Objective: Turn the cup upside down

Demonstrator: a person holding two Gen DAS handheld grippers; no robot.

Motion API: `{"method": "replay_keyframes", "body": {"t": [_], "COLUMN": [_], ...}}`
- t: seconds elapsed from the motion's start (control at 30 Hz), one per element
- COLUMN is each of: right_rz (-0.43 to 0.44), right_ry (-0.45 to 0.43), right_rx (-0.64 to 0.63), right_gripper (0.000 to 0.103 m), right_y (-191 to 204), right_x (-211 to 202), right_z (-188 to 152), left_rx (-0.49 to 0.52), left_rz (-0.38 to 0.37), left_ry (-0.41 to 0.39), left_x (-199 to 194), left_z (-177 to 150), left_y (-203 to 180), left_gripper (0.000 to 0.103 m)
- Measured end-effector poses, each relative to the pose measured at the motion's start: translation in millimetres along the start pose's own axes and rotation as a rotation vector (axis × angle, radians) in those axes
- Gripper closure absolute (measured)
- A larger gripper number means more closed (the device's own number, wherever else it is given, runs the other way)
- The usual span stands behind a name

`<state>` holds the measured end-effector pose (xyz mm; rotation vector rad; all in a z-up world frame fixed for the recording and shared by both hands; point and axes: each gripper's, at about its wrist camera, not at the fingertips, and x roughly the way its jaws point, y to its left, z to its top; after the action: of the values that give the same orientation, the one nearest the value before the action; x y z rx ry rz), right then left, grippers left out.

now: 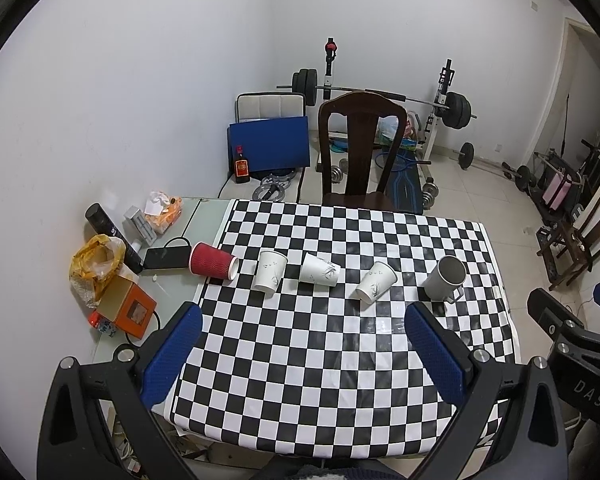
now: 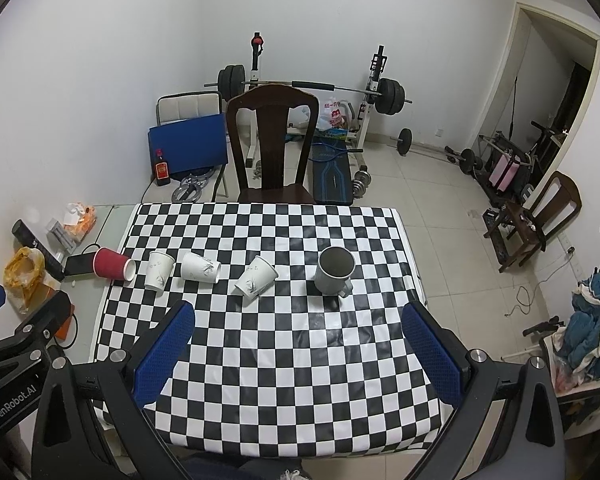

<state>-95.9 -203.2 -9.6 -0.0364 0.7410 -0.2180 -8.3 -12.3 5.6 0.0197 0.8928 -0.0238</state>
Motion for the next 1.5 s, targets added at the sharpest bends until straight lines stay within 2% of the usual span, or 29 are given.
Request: {"method": "replay_keyframes", "body": {"t": [0.5, 0.67, 0.7, 0.73, 0.83, 0.97, 1.13, 1.37, 1.5], "right_rz": [0.009, 0.009, 0.011, 0.012, 0.019, 0.03, 0.044, 0.046, 0.025], "right_ry": [0.004, 0.04, 0.058, 0.076, 0.142, 0.232, 0.359, 0.492, 0.549], "right_rx": [0.005, 0.0, -0.006, -0.012, -0.044, -0.087, -0.122, -0.151, -0.141], "right_gripper": [0.0, 0.0, 0.0, 0.0, 0.0, 0.0, 0.0, 0.0, 0.0], "right_y": [3, 8, 11, 20, 41, 68, 112, 163, 186], "right_x": [1, 16, 24, 36, 78, 146, 226, 318, 365], "right_z": [4, 5, 6, 11, 13, -3, -24, -51, -65], "left_rx": [-0.002, -0.041, -0.048, -0.058, -0.08, -0.127, -0.165, -0.22, -0.3], "left_rz": [0.0, 0.047, 0.07, 0.092, 0.144, 0.18, 0.251, 0.309, 0.298], "left_ry": [0.002, 0.035, 0.048, 0.07, 0.123, 0.215, 0.292, 0.41, 0.481], "left_x": [2, 15, 26, 46, 78, 137, 192, 275, 323], "left_z": [0, 4, 8, 25, 29, 24, 15, 6, 0], "left_y": [3, -4, -2, 2, 13, 50, 87, 135, 162], "left_gripper": [0.0, 0.0, 0.0, 0.0, 0.0, 0.0, 0.0, 0.0, 0.0]}}
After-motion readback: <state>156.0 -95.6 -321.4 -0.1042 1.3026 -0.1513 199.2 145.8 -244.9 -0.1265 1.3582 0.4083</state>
